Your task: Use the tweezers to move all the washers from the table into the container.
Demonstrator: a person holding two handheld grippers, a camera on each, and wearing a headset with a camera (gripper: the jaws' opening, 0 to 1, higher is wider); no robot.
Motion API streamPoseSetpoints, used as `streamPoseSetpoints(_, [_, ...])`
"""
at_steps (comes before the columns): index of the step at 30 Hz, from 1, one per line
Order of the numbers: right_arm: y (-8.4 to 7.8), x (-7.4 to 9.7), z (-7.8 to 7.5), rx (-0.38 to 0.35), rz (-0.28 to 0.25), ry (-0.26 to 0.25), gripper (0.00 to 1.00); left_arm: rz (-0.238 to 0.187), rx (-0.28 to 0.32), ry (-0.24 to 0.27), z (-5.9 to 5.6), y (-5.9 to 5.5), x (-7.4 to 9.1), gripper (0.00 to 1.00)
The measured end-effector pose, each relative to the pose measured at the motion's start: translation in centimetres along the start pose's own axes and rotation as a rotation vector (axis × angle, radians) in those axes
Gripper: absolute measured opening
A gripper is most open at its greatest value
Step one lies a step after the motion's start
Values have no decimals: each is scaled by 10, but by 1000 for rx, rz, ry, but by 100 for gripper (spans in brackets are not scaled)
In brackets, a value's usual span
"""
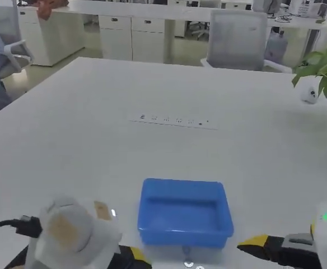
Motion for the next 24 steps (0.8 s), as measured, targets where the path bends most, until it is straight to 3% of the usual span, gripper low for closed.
streamPoseSetpoints(6, [-15,-13,11,108,126,72,23,72,-88,-38,-1,-5,-13,26])
streamPoseSetpoints(9, [-23,-19,18,167,196,109,19,132,-161,-60,1,-9,-19,23])
streamPoseSetpoints(13, [-32,-27,25,189,263,129,16,146,-207,-89,-1,-6,-25,20])
streamPoseSetpoints(18, [-44,-34,29,271,364,128,10,250,-373,-120,-3,-13,-31,14])
streamPoseSetpoints(22, [-45,-39,31,311,378,128,6,273,-413,-127,-6,-15,-36,9])
streamPoseSetpoints(24, [-46,-41,31,317,384,128,6,296,-466,-122,-4,-17,-37,6])
Point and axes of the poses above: the centre of the closed fingertips' face, and the gripper's own axes: x roughly backward along the fingers, z roughly to its left, y roughly out of its top, the point moved 2 cm from there along x, roughly backward along the fingers, and after that the axes turned 9 degrees about -x, right-handed, at the moved point
